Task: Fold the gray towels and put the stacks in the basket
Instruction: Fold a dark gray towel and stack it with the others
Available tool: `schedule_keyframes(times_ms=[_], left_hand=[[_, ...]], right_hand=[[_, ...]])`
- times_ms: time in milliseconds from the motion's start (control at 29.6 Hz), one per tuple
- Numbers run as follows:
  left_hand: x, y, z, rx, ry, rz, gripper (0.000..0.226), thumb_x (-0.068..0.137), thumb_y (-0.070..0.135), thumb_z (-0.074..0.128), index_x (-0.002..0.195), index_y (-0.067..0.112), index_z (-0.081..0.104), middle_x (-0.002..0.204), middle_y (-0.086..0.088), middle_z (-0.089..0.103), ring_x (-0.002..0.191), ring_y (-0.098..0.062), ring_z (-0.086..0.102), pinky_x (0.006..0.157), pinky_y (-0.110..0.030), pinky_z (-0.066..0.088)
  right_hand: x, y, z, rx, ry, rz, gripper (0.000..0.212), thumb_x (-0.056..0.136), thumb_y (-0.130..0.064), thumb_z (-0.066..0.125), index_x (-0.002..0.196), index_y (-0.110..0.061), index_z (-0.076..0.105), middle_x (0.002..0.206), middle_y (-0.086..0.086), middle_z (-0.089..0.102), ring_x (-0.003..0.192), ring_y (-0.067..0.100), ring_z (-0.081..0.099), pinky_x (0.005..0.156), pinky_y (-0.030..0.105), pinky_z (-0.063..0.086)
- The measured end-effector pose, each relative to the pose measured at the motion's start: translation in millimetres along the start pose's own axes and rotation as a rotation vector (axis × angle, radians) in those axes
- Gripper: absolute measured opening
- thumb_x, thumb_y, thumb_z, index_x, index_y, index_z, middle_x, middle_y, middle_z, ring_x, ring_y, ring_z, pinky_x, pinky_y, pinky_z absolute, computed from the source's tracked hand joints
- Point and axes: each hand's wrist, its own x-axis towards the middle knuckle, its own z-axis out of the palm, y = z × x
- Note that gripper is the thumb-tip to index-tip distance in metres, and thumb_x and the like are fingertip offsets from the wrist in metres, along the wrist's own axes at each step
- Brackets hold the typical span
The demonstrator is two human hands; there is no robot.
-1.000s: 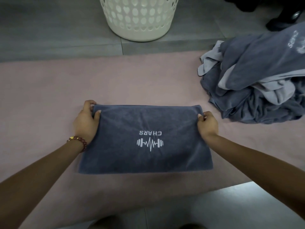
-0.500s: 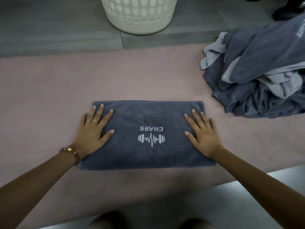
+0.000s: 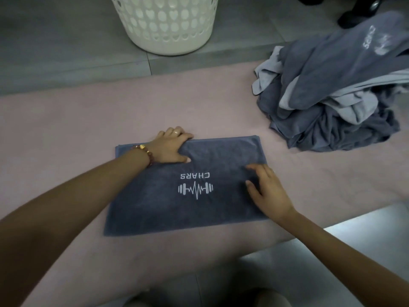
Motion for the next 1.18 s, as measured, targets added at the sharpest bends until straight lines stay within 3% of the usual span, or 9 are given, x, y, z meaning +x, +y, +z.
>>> schedule_keyframes(times_ms=[237,406,541,609,676,845,947,1048,1183], left_hand=[[26,10,-18,-0.249,-0.208,-0.002,0.030,0.074,0.023,0.077,0.097,0.012,0.061,0.106,-0.007,0.058,0.093,-0.020,0.058,0.084,-0.029,0.049],[14,14,-32,-0.349,-0.201,0.098,0.026,0.083,0.011,0.068,0.093,0.022,0.046,0.093,0.000,0.057,0.087,-0.017,0.055,0.069,-0.022,0.045],[1,26,-47,-0.440,-0.342,0.222,0.059,0.083,-0.003,0.060,0.124,0.027,0.031,0.116,-0.008,0.057,0.098,-0.017,0.061,0.085,-0.034,0.054],[-1,37,-54,-0.402,-0.345,0.293,0.062,0.081,-0.011,0.059,0.133,0.018,0.041,0.127,-0.004,0.053,0.106,0.003,0.054,0.097,-0.017,0.042],[-4,48,-69,-0.360,-0.374,0.311,0.046,0.083,-0.010,0.060,0.124,0.010,0.058,0.119,0.003,0.058,0.091,0.023,0.051,0.087,-0.002,0.036],[-29,68,-115,-0.494,-0.162,0.310,0.035,0.082,-0.004,0.065,0.111,0.016,0.067,0.102,0.009,0.068,0.085,0.011,0.059,0.081,-0.007,0.045],[-49,77,-141,-0.657,-0.020,0.331,0.036,0.083,-0.006,0.064,0.113,0.015,0.067,0.114,0.009,0.066,0.105,0.001,0.060,0.091,-0.014,0.046],[-65,89,-161,-0.759,0.152,0.381,0.039,0.081,-0.003,0.066,0.113,0.019,0.066,0.117,0.011,0.066,0.113,-0.001,0.057,0.091,-0.013,0.044],[-78,99,-181,-0.855,0.390,0.425,0.038,0.078,0.005,0.065,0.112,0.021,0.065,0.115,0.015,0.066,0.116,-0.001,0.055,0.097,-0.014,0.040]], right_hand=[[-26,12,-5,0.144,-0.013,0.042,0.045,0.082,-0.039,0.041,0.115,-0.011,0.055,0.111,-0.004,0.056,0.098,0.011,0.054,0.087,0.016,0.037],[-34,13,-15,0.333,-0.075,0.244,0.022,0.091,-0.002,0.050,0.099,-0.021,0.058,0.078,-0.008,0.065,0.062,0.003,0.058,0.062,0.013,0.044],[-33,-5,-26,0.594,-0.463,0.500,0.018,0.098,-0.008,0.041,0.100,-0.012,0.058,0.070,-0.002,0.070,0.051,0.009,0.059,0.050,0.019,0.046],[-36,-12,-28,0.567,-0.657,0.482,0.018,0.099,-0.015,0.042,0.109,-0.014,0.057,0.085,0.002,0.070,0.063,0.011,0.063,0.059,0.019,0.049],[-35,-21,-30,0.524,-0.747,0.457,0.021,0.099,-0.018,0.044,0.117,-0.020,0.054,0.099,0.006,0.067,0.073,0.009,0.065,0.066,0.016,0.050],[-25,-32,-37,0.497,-0.791,0.415,0.024,0.097,-0.024,0.048,0.119,-0.026,0.056,0.110,-0.003,0.064,0.093,0.008,0.061,0.081,0.017,0.048],[-18,-33,-44,0.515,-0.754,0.411,0.037,0.089,-0.054,0.051,0.107,-0.026,0.066,0.102,-0.014,0.068,0.101,0.008,0.062,0.097,0.026,0.048],[0,-35,-51,0.872,-0.670,0.479,0.086,0.065,-0.082,0.048,0.124,-0.020,0.056,0.118,0.003,0.067,0.111,0.019,0.062,0.095,0.029,0.049],[28,-60,-72,1.397,-0.476,0.419,0.057,0.085,-0.062,0.038,0.130,-0.029,0.050,0.129,-0.003,0.060,0.120,0.016,0.056,0.101,0.035,0.043]])
